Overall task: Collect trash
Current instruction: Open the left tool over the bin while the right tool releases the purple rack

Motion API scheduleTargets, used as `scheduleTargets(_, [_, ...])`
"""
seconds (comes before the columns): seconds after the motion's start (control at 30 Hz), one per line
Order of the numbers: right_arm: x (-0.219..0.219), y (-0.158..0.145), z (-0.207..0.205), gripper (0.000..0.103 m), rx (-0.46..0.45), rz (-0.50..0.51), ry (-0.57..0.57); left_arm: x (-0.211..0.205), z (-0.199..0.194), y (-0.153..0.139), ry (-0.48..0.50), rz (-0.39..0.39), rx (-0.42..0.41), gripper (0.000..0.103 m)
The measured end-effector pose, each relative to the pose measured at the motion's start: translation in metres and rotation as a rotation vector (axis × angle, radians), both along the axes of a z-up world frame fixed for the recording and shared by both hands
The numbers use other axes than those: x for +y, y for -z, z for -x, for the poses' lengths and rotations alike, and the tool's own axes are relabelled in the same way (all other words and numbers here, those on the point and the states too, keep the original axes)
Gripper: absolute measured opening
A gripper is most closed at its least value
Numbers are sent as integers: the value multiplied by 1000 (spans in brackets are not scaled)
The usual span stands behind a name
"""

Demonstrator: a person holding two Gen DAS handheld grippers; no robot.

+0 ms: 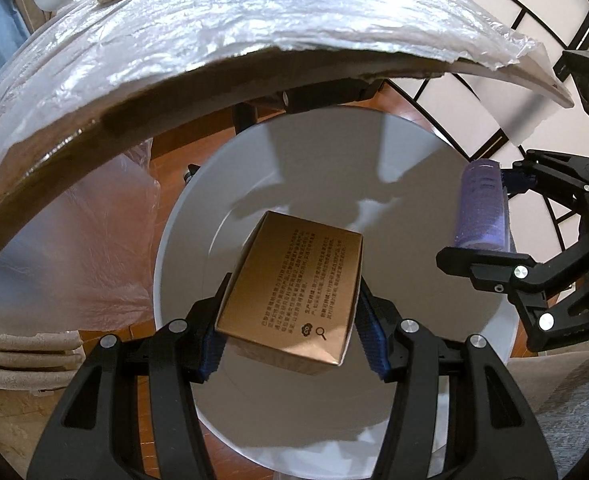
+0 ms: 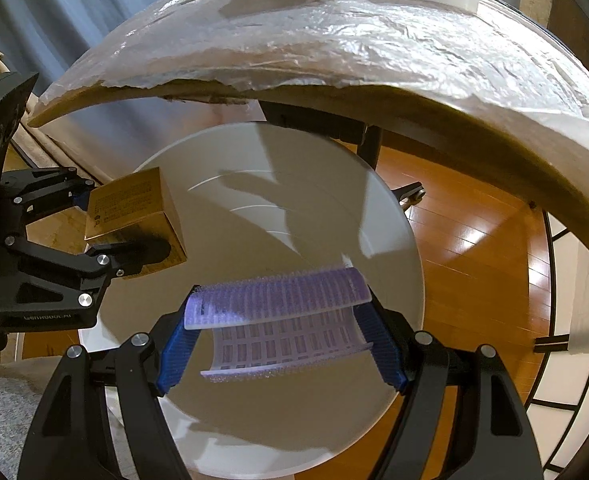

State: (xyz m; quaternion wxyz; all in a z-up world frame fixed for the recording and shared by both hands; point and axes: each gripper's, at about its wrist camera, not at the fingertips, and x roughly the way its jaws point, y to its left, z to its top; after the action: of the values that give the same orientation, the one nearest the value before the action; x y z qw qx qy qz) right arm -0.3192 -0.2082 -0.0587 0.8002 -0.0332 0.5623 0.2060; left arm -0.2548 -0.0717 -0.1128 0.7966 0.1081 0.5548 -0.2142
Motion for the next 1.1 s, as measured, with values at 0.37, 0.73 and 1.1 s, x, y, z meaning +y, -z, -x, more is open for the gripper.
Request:
scheduleTargets(0.37, [-1,9,1,74,8,2,1,-5,-7,4,4,-7,13,57])
scheduleTargets(0.73, [-4,11,0,74,17,2,8,-4,-4,-3,11,-13,16,57])
scheduleTargets(1.1, [-7,13,-3,75,25,-1,15,-4,-3,-7,15,-11,28,57])
